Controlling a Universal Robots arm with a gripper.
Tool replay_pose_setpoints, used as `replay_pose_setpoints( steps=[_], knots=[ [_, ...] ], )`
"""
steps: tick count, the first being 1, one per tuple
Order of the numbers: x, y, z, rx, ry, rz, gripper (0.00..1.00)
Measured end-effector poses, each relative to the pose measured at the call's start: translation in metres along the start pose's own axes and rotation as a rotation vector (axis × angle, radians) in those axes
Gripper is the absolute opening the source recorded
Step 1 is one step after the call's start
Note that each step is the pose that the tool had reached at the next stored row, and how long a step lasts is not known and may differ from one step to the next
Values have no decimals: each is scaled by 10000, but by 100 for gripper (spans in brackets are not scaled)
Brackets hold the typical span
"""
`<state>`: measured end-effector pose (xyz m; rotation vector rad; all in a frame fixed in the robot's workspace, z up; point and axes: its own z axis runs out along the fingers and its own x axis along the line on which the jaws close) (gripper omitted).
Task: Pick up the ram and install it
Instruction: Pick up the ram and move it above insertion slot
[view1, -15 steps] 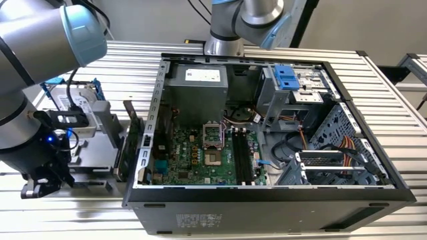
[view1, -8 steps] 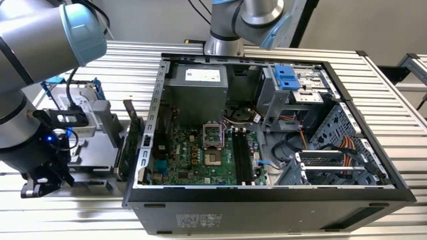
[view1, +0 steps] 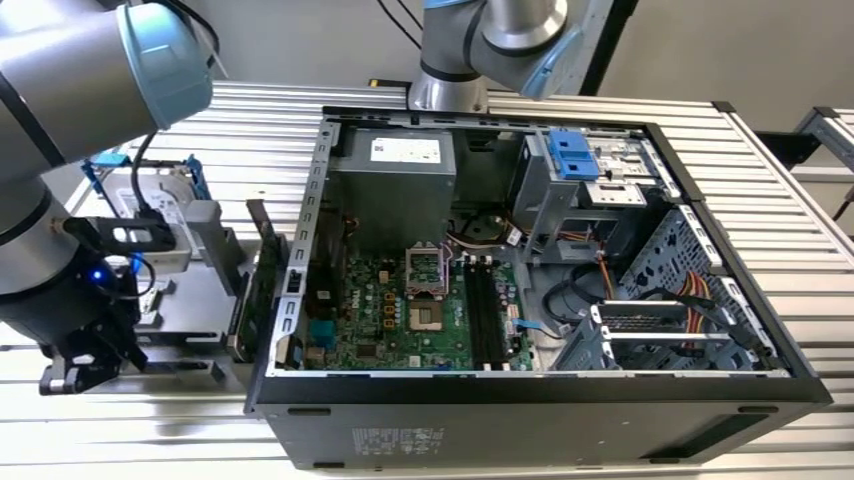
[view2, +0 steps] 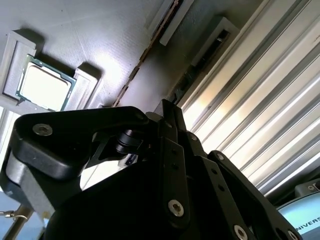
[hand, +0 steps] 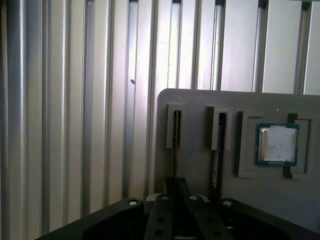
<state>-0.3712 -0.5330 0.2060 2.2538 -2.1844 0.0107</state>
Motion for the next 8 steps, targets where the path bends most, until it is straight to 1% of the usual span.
replay_pose_setpoints(
  steps=[8],
  knots=[
    [0,-1,-157,2,-2,1,0]
  ],
)
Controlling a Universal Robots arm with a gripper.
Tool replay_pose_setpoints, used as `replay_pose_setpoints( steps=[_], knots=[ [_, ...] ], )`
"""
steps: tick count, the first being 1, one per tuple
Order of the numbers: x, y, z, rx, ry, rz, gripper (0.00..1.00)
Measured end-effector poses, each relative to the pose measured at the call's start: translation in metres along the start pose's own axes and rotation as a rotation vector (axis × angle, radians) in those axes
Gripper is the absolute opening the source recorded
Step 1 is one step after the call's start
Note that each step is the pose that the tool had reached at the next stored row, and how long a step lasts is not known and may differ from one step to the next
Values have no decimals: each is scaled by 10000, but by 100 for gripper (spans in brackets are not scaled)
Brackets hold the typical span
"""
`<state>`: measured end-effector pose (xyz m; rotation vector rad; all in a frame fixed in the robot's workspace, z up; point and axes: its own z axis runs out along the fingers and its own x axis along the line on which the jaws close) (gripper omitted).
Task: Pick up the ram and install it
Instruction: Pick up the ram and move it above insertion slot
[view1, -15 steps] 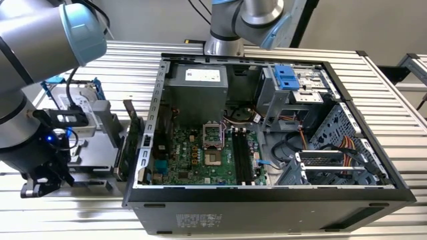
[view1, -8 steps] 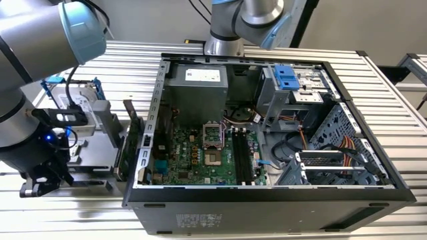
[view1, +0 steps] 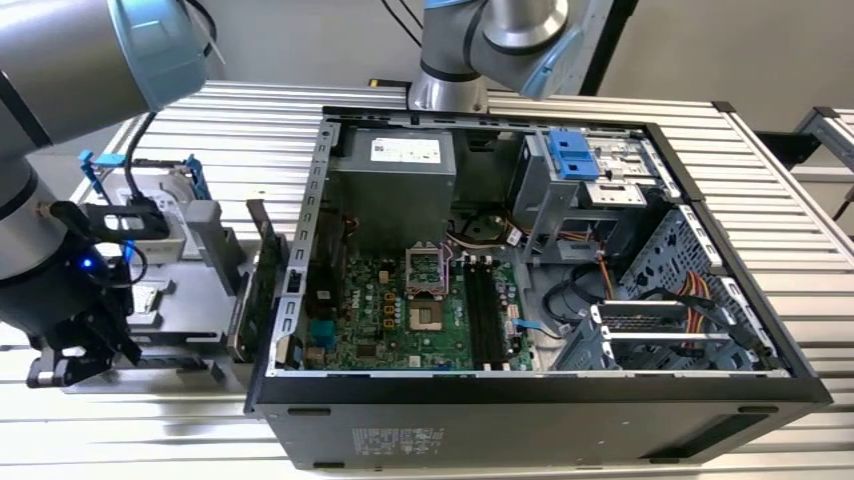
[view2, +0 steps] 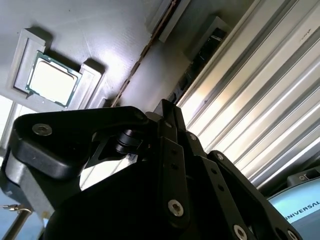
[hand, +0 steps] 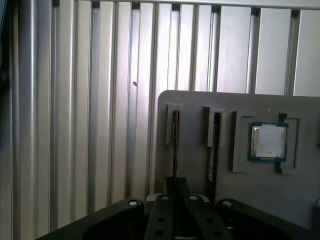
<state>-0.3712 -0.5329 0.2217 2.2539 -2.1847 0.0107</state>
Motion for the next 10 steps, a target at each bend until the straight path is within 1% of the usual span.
replay_pose_setpoints(
  steps=[4,10],
  knots=[
    [1,0,-61,0,5,-1,0],
    [1,0,-67,0,8,-1,0]
  ],
)
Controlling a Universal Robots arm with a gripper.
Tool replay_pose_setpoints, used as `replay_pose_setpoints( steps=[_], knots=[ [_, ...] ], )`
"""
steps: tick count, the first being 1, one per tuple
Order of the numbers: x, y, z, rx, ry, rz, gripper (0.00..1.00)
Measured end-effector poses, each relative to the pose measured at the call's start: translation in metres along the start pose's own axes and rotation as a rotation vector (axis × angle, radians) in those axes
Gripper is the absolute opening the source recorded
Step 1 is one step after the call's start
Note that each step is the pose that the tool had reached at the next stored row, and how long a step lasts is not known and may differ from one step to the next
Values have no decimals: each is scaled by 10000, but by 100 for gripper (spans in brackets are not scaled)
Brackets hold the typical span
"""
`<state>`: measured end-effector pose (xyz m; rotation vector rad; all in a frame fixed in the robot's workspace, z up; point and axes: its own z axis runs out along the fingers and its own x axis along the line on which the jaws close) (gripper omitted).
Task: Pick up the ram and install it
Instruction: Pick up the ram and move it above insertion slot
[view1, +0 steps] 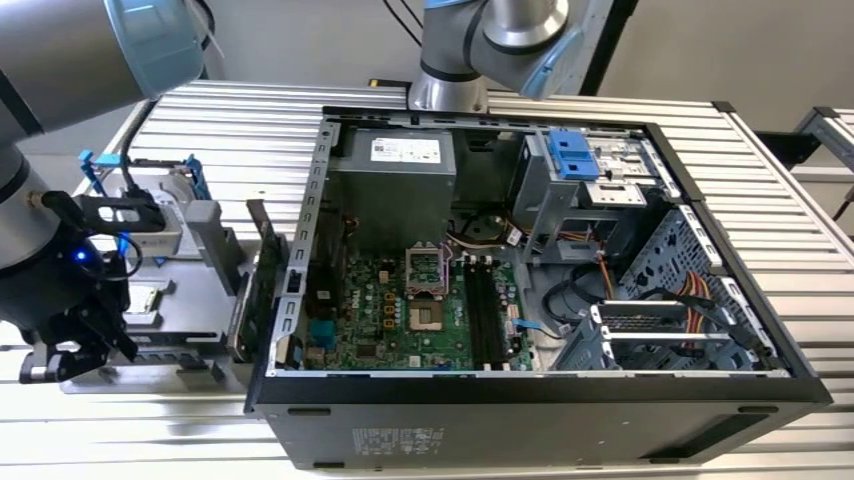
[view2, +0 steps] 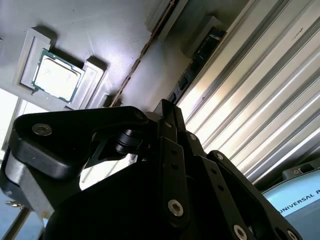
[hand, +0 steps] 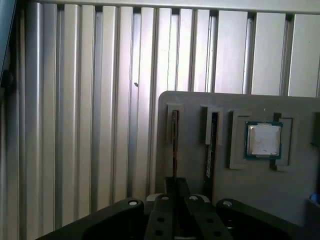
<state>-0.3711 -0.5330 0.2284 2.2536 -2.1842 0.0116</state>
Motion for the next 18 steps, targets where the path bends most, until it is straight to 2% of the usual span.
replay_pose_setpoints(
  steps=[13,18],
  knots=[
    [1,0,-75,0,6,0,0],
    [1,0,-88,-2,33,-1,0]
  ],
)
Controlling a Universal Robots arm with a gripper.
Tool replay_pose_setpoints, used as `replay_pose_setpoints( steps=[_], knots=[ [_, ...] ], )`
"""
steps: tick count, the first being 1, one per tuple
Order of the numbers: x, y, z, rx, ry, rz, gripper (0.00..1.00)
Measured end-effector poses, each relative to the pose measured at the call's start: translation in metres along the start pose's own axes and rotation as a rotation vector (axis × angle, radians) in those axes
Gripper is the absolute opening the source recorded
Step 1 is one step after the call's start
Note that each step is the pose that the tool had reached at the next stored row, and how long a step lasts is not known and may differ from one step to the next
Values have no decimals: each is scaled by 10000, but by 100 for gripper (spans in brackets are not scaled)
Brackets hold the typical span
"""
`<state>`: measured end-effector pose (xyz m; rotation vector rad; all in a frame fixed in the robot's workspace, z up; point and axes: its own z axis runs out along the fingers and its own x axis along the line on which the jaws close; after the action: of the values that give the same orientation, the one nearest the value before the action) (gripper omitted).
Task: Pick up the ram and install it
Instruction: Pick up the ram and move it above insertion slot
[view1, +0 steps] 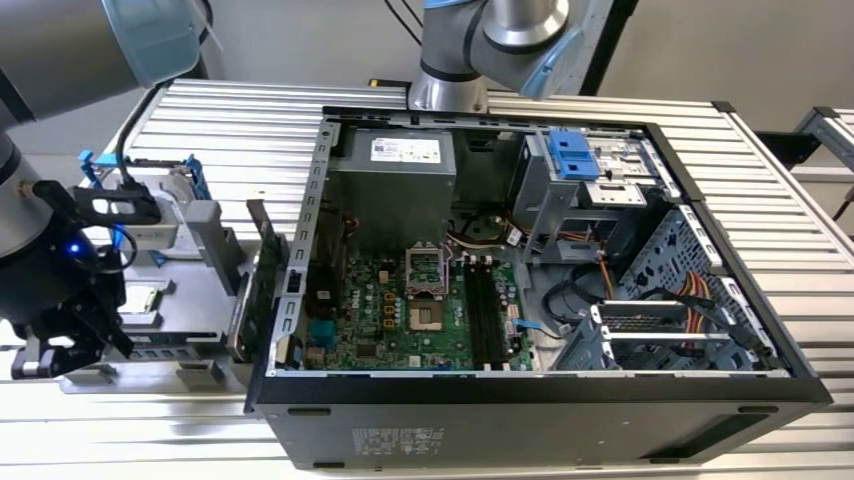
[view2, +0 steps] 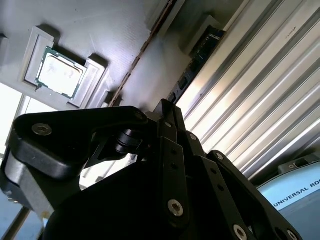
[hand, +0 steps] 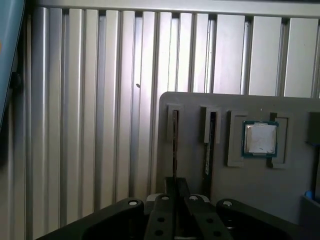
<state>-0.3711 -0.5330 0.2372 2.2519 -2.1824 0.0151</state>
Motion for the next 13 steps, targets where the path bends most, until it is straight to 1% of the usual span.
replay_pose_setpoints(
  steps=[6,13],
  knots=[
    [0,0,-43,0,36,1,0],
    [1,0,-61,-3,89,0,0]
  ],
)
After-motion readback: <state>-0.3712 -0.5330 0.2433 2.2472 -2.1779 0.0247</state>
